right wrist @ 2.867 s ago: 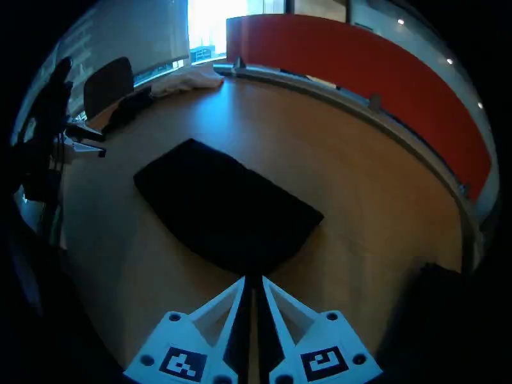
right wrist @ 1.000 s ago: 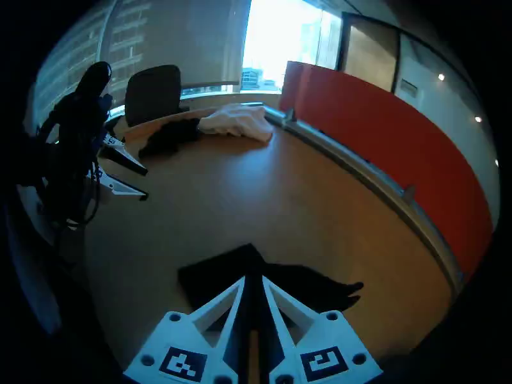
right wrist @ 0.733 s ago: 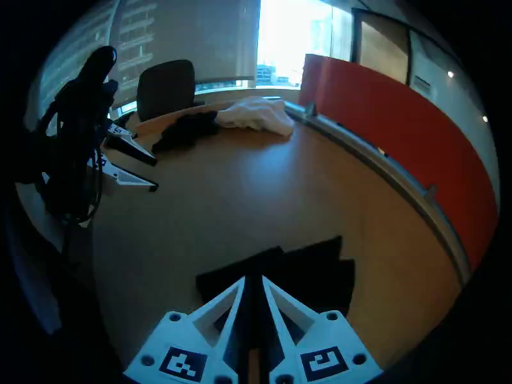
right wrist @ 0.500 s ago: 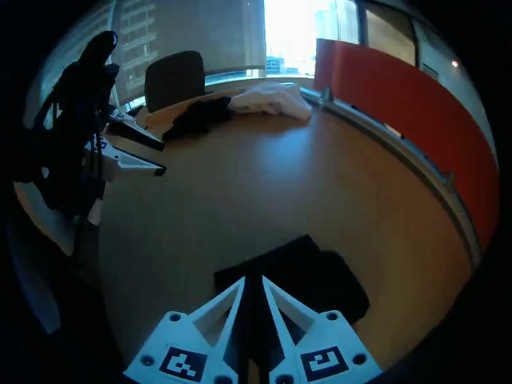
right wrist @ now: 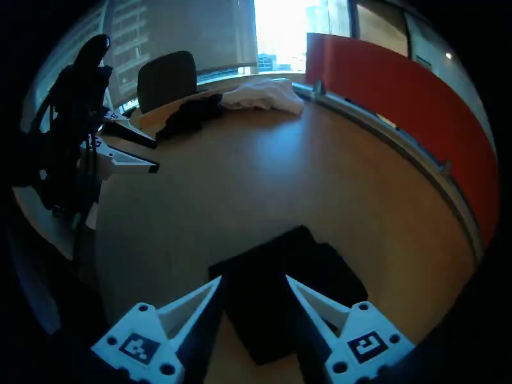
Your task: Fold towel
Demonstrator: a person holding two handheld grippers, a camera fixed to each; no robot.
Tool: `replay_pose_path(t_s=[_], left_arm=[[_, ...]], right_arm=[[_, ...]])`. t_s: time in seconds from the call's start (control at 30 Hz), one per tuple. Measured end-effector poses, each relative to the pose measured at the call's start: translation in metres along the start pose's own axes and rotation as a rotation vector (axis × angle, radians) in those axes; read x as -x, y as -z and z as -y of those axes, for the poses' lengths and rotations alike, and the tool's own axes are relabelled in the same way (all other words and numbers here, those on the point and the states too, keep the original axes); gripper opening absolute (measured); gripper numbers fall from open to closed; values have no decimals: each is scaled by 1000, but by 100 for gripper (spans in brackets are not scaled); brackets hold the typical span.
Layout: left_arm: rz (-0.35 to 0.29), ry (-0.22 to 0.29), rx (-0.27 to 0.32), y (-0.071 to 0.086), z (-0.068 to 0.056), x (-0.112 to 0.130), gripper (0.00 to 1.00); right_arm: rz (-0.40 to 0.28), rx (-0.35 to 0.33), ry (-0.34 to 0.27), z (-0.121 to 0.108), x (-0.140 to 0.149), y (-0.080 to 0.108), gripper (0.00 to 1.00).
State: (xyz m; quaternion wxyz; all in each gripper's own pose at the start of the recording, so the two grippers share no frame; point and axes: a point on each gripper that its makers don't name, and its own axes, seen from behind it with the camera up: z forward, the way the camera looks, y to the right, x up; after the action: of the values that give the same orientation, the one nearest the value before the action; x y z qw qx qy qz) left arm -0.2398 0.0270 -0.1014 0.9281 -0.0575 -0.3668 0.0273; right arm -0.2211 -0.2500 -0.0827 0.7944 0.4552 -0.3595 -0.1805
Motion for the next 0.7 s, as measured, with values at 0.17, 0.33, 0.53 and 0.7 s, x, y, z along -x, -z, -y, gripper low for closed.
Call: replay_pose_path(t_s=[0.17, 0.33, 0.53, 0.7], left_arm=[[-2, -4, 3, -1, -3, -2, 93], [-3, -5, 4, -1, -4, -2, 93], [-3, -7, 4, -1, -5, -3, 93], [-2, -11, 6, -1, -6, -3, 93]], right_arm=[[9, 22, -7, -5, 8, 4, 74], [16, 38, -23, -7, 19, 8, 74], [37, 56, -51, -10, 38, 14, 74], [60, 70, -73, -11, 57, 19, 74]])
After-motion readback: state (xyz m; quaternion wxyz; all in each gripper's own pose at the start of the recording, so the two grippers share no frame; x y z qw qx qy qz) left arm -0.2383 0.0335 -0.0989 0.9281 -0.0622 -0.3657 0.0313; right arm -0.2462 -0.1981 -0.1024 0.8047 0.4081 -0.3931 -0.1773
